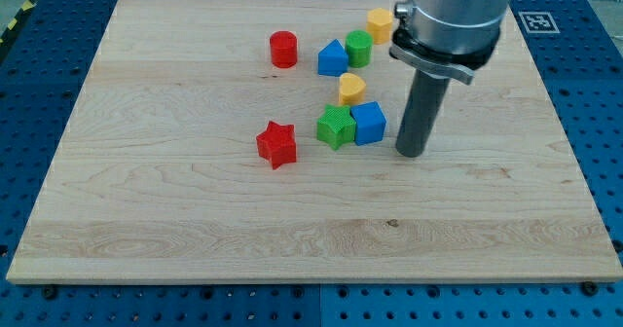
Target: Place the blue cube diagonally to red star
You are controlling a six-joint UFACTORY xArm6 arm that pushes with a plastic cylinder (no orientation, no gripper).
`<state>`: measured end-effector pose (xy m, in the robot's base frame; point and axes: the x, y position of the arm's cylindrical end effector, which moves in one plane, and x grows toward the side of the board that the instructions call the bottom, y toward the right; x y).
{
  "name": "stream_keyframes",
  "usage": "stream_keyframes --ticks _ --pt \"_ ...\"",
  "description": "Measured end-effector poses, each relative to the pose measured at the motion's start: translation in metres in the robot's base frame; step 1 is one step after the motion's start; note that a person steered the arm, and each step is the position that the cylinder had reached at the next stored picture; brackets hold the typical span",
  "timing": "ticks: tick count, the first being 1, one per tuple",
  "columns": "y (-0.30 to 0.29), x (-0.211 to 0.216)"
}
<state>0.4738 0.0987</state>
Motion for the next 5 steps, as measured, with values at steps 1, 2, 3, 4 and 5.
stream_keyframes --ticks 1,2,3,4,5 --pt "-0.033 -0.005" --pt "-0.063 -0.013" --pt "-0.075 -0.026" --pt "-0.052 -0.026" --pt "-0.011 -0.026"
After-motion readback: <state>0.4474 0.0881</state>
